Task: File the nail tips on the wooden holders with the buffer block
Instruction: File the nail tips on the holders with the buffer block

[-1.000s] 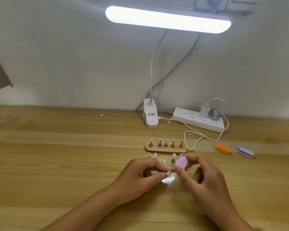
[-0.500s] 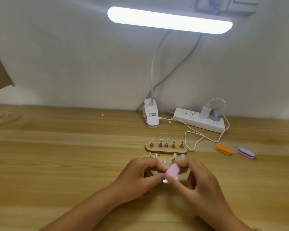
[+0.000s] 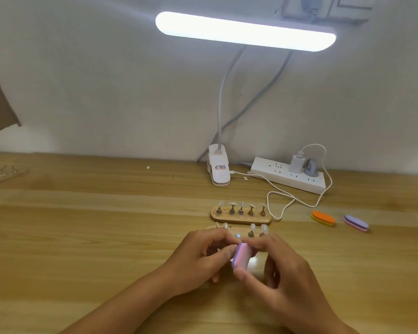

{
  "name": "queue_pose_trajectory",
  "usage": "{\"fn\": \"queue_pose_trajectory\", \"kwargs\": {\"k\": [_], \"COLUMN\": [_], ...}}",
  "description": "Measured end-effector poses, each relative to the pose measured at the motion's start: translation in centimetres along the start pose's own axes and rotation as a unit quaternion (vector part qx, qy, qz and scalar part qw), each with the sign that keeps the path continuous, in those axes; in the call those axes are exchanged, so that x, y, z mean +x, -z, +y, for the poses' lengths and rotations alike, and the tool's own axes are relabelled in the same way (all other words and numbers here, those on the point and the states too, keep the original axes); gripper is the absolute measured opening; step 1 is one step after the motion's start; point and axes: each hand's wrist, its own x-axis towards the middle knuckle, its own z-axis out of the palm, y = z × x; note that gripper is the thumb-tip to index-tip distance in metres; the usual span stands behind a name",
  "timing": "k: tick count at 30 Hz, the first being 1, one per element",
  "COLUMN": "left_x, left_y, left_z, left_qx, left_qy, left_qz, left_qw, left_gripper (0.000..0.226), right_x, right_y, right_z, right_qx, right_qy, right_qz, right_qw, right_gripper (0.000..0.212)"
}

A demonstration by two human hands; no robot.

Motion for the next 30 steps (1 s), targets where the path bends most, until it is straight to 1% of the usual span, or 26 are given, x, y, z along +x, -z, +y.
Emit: {"fn": "queue_pose_trajectory", "kwargs": {"k": [3, 5, 7, 8, 11, 12, 15, 16, 19, 20, 23, 24, 27, 28, 30], "left_x": [0.0, 0.0, -0.1, -0.1, -0.1, -0.1, -0.1, 0.0, 0.0, 0.0, 0.0, 0.1, 0.0, 0.0, 0.0], "left_y": [-0.1, -0.1, 0.0, -0.1, -0.2, -0.1, 0.0, 0.0, -0.1, -0.1, -0.1, 0.0, -0.1, -0.1, -0.1], "left_z": [0.1, 0.1, 0.0, 0.1, 0.2, 0.2, -0.2, -0.2, -0.1, -0.1, -0.3, -0.2, 0.0, 0.0, -0.2], "left_qx": [-0.012, 0.0, 0.006, 0.001, -0.017, -0.015, -0.001, -0.004, -0.024, -0.025, -0.006, -0.007, -0.021, -0.016, 0.009], "left_qy": [0.004, 0.007, 0.007, 0.006, 0.011, 0.012, 0.007, 0.005, 0.006, 0.007, 0.004, 0.004, 0.002, 0.002, -0.002], "left_qz": [-0.003, 0.0, 0.001, 0.002, 0.002, 0.003, 0.009, 0.009, 0.006, 0.005, 0.005, 0.005, -0.008, -0.01, -0.006], "left_qw": [1.0, 1.0, 1.0, 1.0, 1.0, 1.0, 1.0, 1.0, 1.0, 1.0, 1.0, 1.0, 1.0, 1.0, 1.0], "left_gripper": [0.012, 0.012, 0.013, 0.014, 0.014, 0.015, 0.016, 0.016, 0.016, 0.018, 0.02, 0.02, 0.018, 0.018, 0.016], "right_x": [0.4, 0.1, -0.1, 0.0, 0.3, 0.3, -0.1, -0.1, 0.2, 0.2, -0.1, -0.1, 0.3, 0.3, 0.2], "right_y": [0.5, 0.2, -0.1, 0.0, 0.4, 0.3, -0.2, -0.2, 0.4, 0.4, 0.0, 0.0, 0.4, 0.4, 0.1], "right_z": [0.8, 0.4, -0.1, -0.1, 0.8, 0.8, -0.2, -0.2, 0.7, 0.7, -0.1, -0.1, 0.5, 0.5, 0.1], "right_qx": [-0.01, -0.037, -0.034, -0.021, -0.007, -0.016, -0.027, -0.022, -0.01, -0.017, -0.02, -0.007, 0.009, 0.0, -0.021], "right_qy": [-0.051, -0.028, -0.004, -0.014, -0.064, -0.06, -0.015, -0.02, -0.065, -0.063, -0.024, -0.029, -0.069, -0.068, -0.038], "right_qz": [0.049, 0.032, 0.006, 0.006, 0.044, 0.043, 0.002, 0.002, 0.042, 0.043, 0.01, 0.009, 0.047, 0.046, 0.019], "right_qw": [0.997, 0.998, 0.999, 1.0, 0.997, 0.997, 1.0, 1.0, 0.997, 0.997, 0.999, 1.0, 0.996, 0.997, 0.999], "right_gripper": [0.034, 0.034, 0.037, 0.036, 0.03, 0.03, 0.035, 0.034, 0.031, 0.032, 0.037, 0.037, 0.041, 0.042, 0.038]}}
